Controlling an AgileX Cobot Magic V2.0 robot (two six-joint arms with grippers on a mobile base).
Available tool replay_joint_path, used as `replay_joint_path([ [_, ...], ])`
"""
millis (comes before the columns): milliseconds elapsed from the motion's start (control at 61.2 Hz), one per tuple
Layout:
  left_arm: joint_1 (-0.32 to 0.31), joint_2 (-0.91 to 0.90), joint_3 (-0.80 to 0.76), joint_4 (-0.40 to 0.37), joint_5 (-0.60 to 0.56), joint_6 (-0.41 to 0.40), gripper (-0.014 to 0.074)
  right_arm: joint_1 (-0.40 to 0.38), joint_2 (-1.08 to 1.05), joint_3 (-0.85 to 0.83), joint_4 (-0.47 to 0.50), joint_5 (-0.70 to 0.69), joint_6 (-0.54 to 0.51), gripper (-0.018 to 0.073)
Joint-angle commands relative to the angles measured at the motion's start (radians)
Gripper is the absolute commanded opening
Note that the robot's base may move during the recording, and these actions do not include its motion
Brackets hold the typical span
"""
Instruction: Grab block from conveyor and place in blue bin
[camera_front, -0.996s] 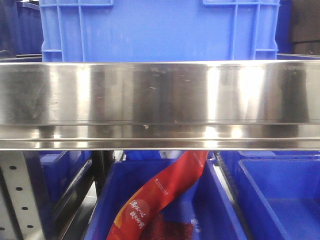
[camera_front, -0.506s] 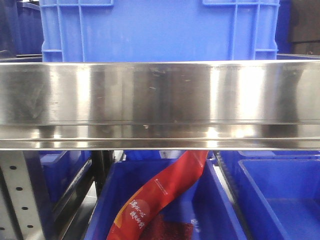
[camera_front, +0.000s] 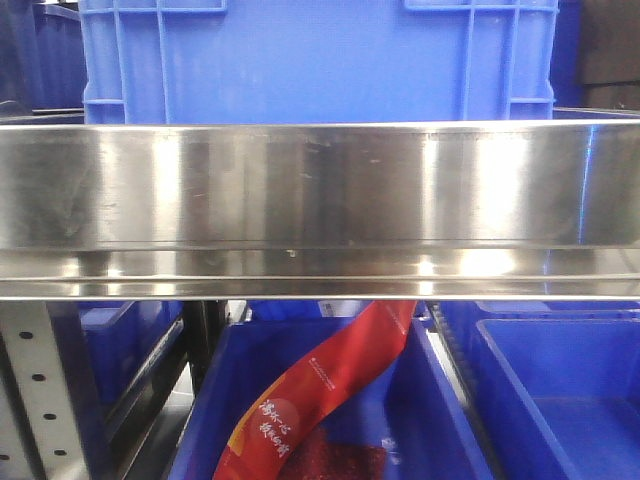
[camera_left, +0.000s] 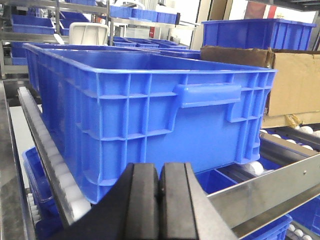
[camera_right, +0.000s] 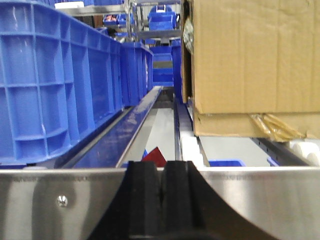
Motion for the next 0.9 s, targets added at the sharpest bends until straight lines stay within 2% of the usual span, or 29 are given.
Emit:
replay_joint_path([
  [0,0.0,-0.008,-0.001,-0.006,-0.02,0.001,-0.0111,-0.006,-0.004,0.002,-0.008,-0.028,-0.006,-0.0162],
  [882,0.0,-0.011,-0.001,-0.014,-0.014,0.001,-0.0111,-0.006,-0.004,0.002,-0.008,-0.028,-0.006,-0.0162],
])
